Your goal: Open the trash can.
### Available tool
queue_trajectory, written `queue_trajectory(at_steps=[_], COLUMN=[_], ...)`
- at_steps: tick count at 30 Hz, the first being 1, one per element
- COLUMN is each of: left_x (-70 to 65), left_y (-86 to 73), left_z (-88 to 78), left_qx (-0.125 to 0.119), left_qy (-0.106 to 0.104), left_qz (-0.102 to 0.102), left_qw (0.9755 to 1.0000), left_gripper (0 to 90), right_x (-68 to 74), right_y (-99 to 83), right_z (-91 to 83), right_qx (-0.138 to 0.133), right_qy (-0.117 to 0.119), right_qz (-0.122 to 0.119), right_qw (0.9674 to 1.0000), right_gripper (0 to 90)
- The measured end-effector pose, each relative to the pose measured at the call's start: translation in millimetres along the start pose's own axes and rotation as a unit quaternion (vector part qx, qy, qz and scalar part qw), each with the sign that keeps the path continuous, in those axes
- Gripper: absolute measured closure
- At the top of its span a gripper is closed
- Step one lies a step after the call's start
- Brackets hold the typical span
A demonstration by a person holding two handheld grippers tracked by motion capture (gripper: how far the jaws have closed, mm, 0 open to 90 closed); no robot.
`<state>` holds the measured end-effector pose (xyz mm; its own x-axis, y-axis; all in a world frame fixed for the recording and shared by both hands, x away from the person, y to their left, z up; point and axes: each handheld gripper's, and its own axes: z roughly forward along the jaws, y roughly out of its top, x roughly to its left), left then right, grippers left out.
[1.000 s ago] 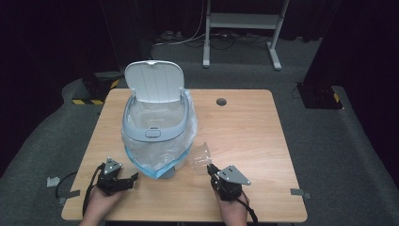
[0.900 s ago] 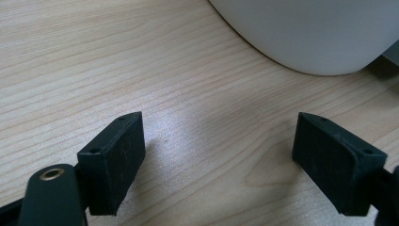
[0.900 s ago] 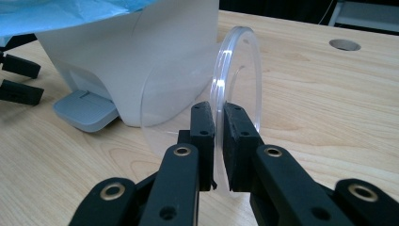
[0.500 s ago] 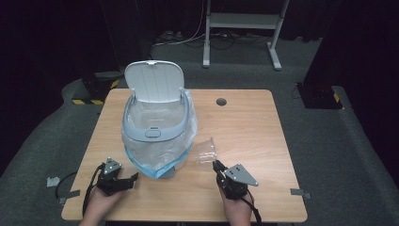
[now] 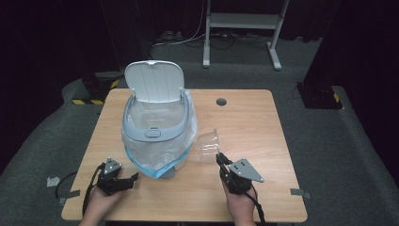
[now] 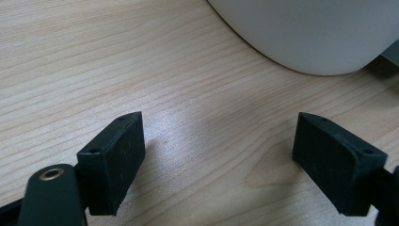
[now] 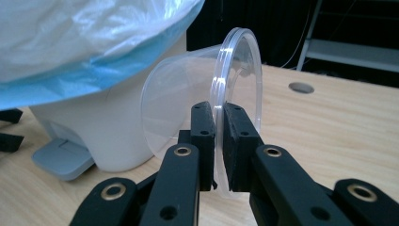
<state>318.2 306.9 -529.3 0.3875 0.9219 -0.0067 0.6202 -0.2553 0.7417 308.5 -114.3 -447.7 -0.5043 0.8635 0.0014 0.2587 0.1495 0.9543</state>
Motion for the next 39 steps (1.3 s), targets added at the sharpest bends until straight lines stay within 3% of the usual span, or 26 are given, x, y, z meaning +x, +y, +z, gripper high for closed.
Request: queue_trajectory(at_steps=[25, 39], left_x=[0.0, 0.5], left_y=[0.0, -0.2], left_z=[0.0, -0.4], left_qx=[0.000, 0.001], left_qy=[0.000, -0.006], left_qz=[0.000, 0.006], left_qw=[1.0000, 1.0000], left_gripper=[17.5, 17.5], right_x=[-1.3, -1.8], right_y=[52.6, 64.4], right_z=[-11.9, -8.7], right_qx=[-0.078, -0.088], right_qy=[-0.009, -0.015], right_qz=[-0.020, -0.017], right_qw=[0.9967, 0.9959], right_gripper=[83.9, 83.9])
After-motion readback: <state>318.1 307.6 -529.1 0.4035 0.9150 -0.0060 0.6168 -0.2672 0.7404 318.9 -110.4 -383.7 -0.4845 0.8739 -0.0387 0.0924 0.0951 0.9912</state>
